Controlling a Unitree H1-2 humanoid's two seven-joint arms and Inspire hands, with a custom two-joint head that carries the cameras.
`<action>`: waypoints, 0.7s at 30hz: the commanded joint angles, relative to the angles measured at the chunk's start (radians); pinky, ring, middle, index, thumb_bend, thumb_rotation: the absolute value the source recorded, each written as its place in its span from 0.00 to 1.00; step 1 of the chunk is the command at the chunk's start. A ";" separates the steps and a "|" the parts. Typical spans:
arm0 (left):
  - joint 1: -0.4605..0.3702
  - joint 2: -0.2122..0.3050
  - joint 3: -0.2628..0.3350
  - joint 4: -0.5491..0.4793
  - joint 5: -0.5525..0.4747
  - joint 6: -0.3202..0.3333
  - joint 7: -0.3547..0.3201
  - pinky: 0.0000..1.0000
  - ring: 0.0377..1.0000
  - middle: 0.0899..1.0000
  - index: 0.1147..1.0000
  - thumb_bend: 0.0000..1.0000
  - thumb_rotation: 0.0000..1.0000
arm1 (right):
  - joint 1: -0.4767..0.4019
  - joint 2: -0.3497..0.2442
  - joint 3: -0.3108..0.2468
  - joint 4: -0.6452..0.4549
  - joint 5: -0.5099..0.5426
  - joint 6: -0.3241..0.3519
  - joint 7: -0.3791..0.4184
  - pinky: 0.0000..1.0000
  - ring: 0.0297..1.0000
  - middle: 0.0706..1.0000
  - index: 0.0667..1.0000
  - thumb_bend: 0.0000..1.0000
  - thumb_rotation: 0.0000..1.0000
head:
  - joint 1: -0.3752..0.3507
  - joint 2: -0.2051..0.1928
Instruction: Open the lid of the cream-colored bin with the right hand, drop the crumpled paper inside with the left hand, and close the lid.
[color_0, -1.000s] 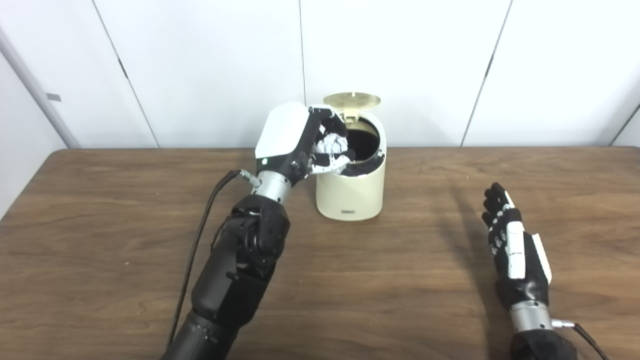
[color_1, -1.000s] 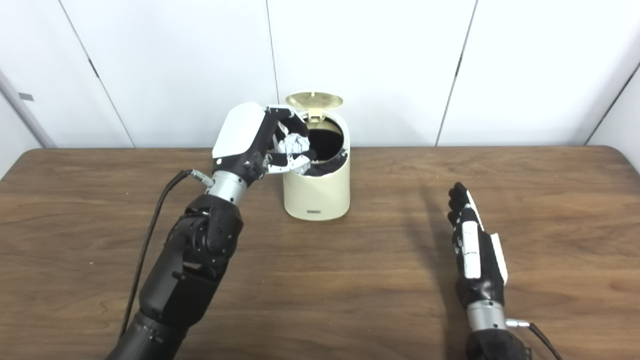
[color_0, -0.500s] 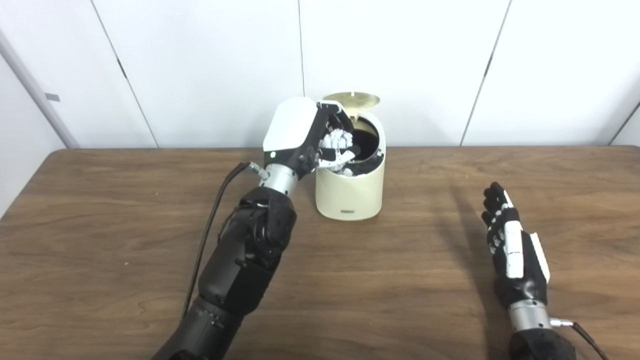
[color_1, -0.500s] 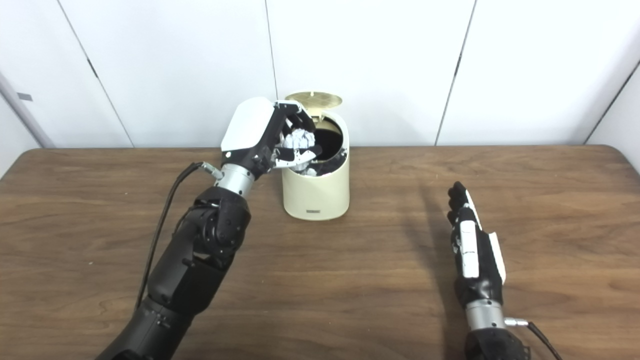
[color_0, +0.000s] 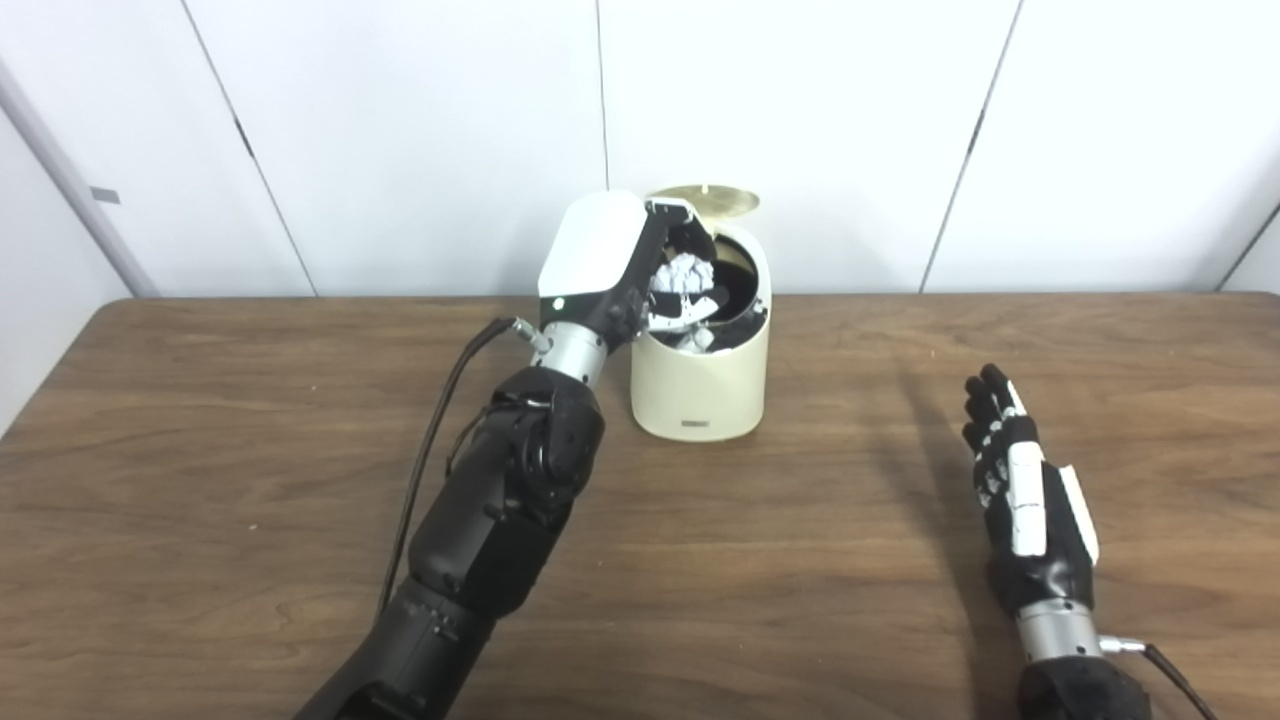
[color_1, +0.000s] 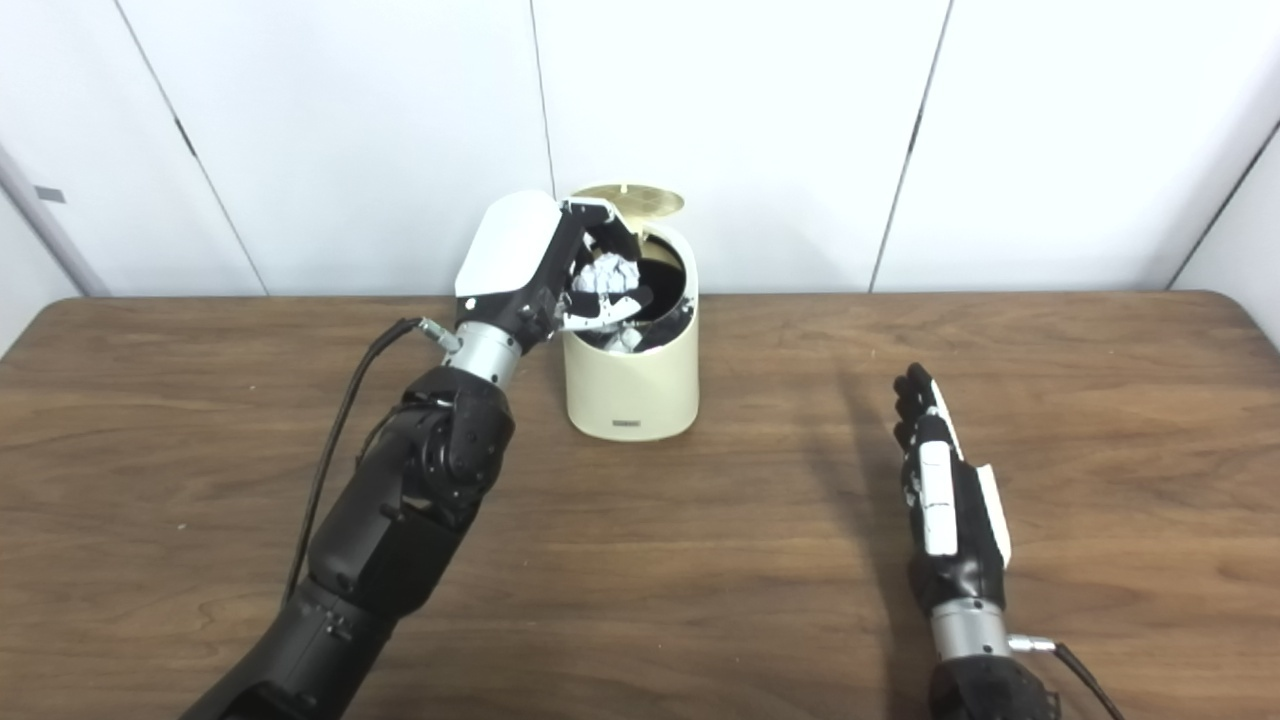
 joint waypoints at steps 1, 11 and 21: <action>-0.064 -0.005 0.000 -0.005 -0.002 -0.027 0.037 0.32 0.40 0.49 0.44 0.47 0.00 | 0.043 0.027 0.013 0.090 0.000 -0.031 -0.002 1.00 0.98 0.95 0.97 0.53 1.00 | -0.002 0.000; -0.073 -0.020 -0.009 0.020 0.010 -0.029 0.061 0.28 0.40 0.50 0.45 0.47 0.00 | 0.050 0.023 0.011 0.085 0.002 -0.031 -0.001 1.00 0.99 0.96 0.97 0.52 1.00 | -0.003 -0.001; -0.083 -0.037 -0.020 0.060 0.010 -0.040 0.098 0.32 0.40 0.50 0.44 0.47 0.00 | 0.054 0.023 0.008 0.079 0.008 -0.020 -0.001 1.00 1.00 0.96 0.97 0.54 1.00 | -0.010 0.002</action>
